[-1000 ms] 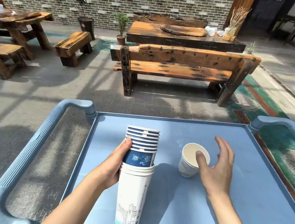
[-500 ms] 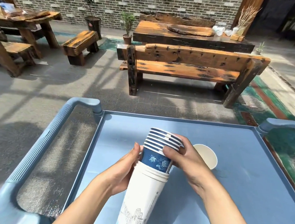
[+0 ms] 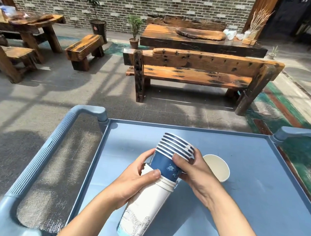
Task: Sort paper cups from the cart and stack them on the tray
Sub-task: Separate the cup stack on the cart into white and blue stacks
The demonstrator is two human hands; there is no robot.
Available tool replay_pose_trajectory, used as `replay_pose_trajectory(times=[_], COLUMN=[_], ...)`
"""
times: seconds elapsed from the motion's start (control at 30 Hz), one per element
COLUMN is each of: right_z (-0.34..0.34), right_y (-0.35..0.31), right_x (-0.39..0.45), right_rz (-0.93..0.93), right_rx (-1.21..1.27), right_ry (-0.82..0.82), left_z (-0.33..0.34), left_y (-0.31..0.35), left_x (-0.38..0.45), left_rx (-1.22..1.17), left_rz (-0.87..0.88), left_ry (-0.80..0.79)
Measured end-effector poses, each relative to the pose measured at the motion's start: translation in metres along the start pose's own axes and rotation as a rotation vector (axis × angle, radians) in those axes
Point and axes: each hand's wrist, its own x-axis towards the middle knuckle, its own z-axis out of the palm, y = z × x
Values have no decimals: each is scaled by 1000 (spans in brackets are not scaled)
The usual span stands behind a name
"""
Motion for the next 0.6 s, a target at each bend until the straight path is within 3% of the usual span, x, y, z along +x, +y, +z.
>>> replay_pose_trajectory(times=[0.2, 0.33, 0.47, 0.6], right_z=[-8, -15, 0, 17], right_y=[-23, -30, -2, 43], right_x=[12, 29, 39, 38], right_rz=[-185, -322, -321, -287], right_rx=[154, 160, -242, -505], right_ry=[109, 183, 283, 241], left_z=[-32, -65, -84, -86], left_y=[-12, -12, -3, 5], left_x=[-20, -40, -51, -56], left_rx=[102, 84, -83, -159], left_rz=[-105, -57, 35, 66], left_ry=[70, 285, 443, 480])
